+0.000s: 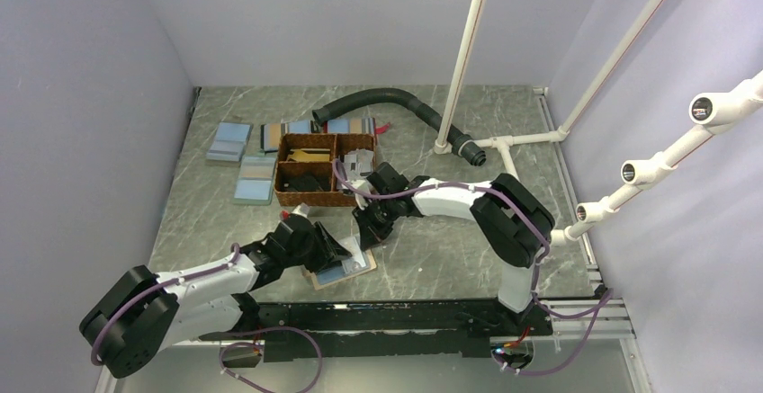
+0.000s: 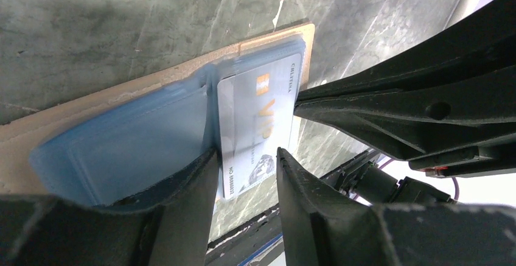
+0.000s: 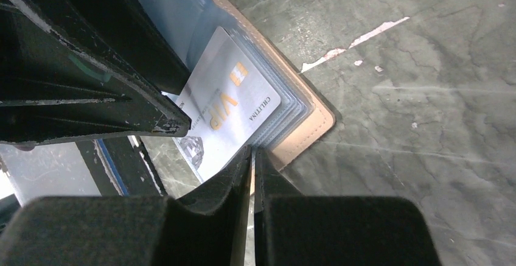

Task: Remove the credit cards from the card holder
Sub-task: Remove the credit card from the card holder.

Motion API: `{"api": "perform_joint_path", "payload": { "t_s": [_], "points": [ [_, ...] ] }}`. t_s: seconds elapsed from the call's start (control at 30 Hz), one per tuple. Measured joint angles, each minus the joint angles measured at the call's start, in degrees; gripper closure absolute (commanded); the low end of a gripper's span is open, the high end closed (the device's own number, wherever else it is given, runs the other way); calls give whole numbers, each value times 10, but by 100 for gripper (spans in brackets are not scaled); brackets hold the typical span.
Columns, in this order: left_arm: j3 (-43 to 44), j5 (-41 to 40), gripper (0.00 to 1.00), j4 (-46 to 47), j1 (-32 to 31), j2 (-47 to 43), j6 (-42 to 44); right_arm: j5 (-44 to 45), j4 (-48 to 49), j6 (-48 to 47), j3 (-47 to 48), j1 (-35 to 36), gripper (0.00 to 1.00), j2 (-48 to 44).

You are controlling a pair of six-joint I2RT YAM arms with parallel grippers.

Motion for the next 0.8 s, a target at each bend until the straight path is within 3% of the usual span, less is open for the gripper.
{"api": "perform_joint_path", "payload": {
  "t_s": [0.1, 0.23, 0.27, 0.53, 0.8],
  "points": [
    [0, 0, 61, 0, 0, 0, -2, -3, -10, -3, 10, 5, 93, 6],
    [-7, -2, 96, -5, 2, -1, 0, -3, -22, -7, 21, 8, 95, 13],
    [-10, -1, 100, -6, 3, -2, -4, -2, -25, -8, 24, 8, 95, 15],
    [-27, -6, 100, -43, 3, -72, -3, 17, -37, -7, 34, 20, 99, 18],
    [-83, -22, 100, -87, 2, -237, -29, 32, -36, -8, 40, 35, 99, 28]
  ]
}}
